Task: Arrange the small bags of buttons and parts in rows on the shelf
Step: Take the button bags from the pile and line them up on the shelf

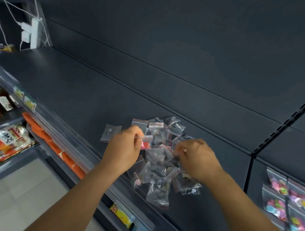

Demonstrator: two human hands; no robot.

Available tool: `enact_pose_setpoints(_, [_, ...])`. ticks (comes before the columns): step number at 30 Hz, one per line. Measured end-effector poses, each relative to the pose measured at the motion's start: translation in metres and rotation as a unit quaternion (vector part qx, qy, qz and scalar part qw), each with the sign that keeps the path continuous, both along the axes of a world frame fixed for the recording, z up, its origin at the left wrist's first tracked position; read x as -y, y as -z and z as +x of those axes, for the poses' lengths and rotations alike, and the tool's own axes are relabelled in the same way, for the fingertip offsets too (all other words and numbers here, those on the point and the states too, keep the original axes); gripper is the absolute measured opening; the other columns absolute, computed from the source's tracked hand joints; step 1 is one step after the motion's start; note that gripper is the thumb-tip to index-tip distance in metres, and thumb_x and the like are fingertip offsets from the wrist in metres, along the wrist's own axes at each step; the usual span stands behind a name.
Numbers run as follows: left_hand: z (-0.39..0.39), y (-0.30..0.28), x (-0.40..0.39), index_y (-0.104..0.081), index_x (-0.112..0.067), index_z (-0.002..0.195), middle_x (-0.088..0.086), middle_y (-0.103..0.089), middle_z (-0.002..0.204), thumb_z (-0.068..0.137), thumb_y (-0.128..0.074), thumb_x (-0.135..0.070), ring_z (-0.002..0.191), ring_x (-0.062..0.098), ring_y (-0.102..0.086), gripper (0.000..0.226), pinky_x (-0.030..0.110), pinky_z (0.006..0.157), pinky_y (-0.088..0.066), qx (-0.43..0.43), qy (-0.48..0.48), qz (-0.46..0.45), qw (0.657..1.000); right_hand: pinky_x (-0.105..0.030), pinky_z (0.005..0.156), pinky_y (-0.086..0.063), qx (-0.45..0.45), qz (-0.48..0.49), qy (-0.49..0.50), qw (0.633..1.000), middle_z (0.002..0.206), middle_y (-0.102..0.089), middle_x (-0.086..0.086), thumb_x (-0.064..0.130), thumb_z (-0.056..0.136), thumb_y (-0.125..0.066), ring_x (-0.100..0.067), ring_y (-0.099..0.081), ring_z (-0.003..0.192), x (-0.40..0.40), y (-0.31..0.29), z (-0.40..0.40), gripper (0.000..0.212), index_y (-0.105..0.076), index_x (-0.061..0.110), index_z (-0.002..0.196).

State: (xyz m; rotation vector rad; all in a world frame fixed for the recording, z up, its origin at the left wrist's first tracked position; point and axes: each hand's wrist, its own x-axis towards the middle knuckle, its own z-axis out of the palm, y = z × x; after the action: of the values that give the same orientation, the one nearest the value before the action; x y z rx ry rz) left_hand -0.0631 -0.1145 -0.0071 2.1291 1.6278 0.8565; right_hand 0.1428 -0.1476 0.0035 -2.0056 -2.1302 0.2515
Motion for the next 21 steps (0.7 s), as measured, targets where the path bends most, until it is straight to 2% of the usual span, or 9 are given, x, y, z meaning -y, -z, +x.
enact_pose_setpoints(3, [0.001, 0.003, 0.006, -0.060, -0.015, 0.100, -0.004, -0.065, 0.092, 0.092, -0.054, -0.012, 0.075, 0.011, -0.058, 0.010, 0.022, 0.065, -0.045, -0.008, 0.013, -0.007, 1.000, -0.039, 0.102, -0.040, -0.035, 0.009, -0.061, 0.997, 0.115, -0.064, 0.009, 0.026, 0.093, -0.051, -0.019, -0.049, 0.116, -0.001, 0.007, -0.005, 0.025, -0.065, 0.031, 0.112])
enact_pose_setpoints(5, [0.001, 0.005, 0.009, -0.061, -0.015, 0.102, -0.006, -0.063, 0.094, 0.092, -0.054, -0.012, 0.079, 0.010, -0.057, 0.012, 0.022, 0.069, -0.046, -0.007, 0.024, -0.009, 1.000, -0.043, 0.104, -0.036, -0.029, -0.026, -0.113, 0.993, 0.115, -0.064, 0.016, 0.023, 0.093, -0.048, -0.016, -0.049, 0.116, 0.001, 0.009, -0.009, 0.028, -0.065, 0.036, 0.112])
enact_pose_setpoints(9, [0.001, 0.010, 0.015, -0.065, -0.017, 0.093, -0.009, -0.058, 0.083, 0.093, -0.055, -0.016, 0.068, 0.000, -0.048, 0.009, 0.011, 0.057, -0.033, -0.018, 0.049, 0.014, 0.999, -0.036, 0.108, -0.032, 0.006, -0.040, -0.102, 0.994, 0.109, -0.066, 0.014, 0.019, 0.092, -0.048, -0.012, -0.048, 0.115, 0.002, 0.003, -0.004, 0.029, -0.069, 0.034, 0.106])
enact_pose_setpoints(12, [0.000, 0.011, 0.018, -0.067, -0.016, 0.093, -0.013, -0.055, 0.074, 0.094, -0.054, -0.021, 0.060, -0.003, -0.048, 0.014, 0.010, 0.052, -0.032, 0.005, 0.032, 0.021, 0.999, -0.035, 0.106, -0.036, 0.002, -0.036, -0.087, 0.996, 0.108, -0.067, 0.010, 0.020, 0.091, -0.049, -0.014, -0.050, 0.114, 0.003, -0.001, -0.005, 0.025, -0.068, 0.030, 0.103])
enact_pose_setpoints(14, [0.003, 0.009, 0.019, -0.068, -0.015, 0.093, -0.011, -0.060, 0.070, 0.095, -0.054, -0.023, 0.058, 0.000, -0.052, 0.017, 0.012, 0.052, -0.036, 0.030, 0.022, 0.023, 0.999, -0.032, 0.098, -0.044, -0.047, -0.018, -0.072, 0.996, 0.111, -0.066, 0.005, 0.024, 0.091, -0.052, -0.015, -0.052, 0.113, 0.005, -0.003, -0.010, 0.023, -0.065, 0.026, 0.109])
enact_pose_setpoints(16, [0.008, 0.005, 0.018, -0.070, -0.014, 0.090, -0.012, -0.059, 0.064, 0.095, -0.054, -0.023, 0.054, 0.002, -0.053, 0.019, 0.014, 0.051, -0.039, 0.053, 0.017, 0.020, 0.998, -0.027, 0.096, -0.044, -0.097, -0.007, -0.063, 0.993, 0.117, -0.063, 0.006, 0.027, 0.090, -0.056, -0.012, -0.051, 0.115, 0.006, -0.006, -0.019, 0.028, -0.060, 0.025, 0.118])
enact_pose_setpoints(19, [0.010, 0.001, 0.013, -0.069, -0.013, 0.088, -0.009, -0.060, 0.063, 0.095, -0.053, -0.021, 0.054, 0.005, -0.054, 0.019, 0.020, 0.051, -0.043, 0.047, -0.003, 0.017, 0.999, -0.023, 0.103, -0.036, -0.105, 0.018, -0.064, 0.992, 0.131, -0.057, 0.005, 0.024, 0.093, -0.052, -0.012, -0.043, 0.126, -0.001, -0.009, -0.028, 0.037, -0.052, 0.024, 0.130])
enact_pose_setpoints(21, [0.007, -0.002, 0.007, -0.068, -0.013, 0.091, -0.003, -0.064, 0.070, 0.095, -0.051, -0.019, 0.059, 0.010, -0.057, 0.019, 0.024, 0.053, -0.045, 0.036, -0.029, 0.018, 0.999, -0.024, 0.111, -0.027, -0.077, 0.006, -0.066, 0.995, 0.145, -0.043, 0.004, 0.018, 0.095, -0.048, -0.015, -0.031, 0.136, -0.013, -0.010, -0.032, 0.048, -0.038, 0.024, 0.142])
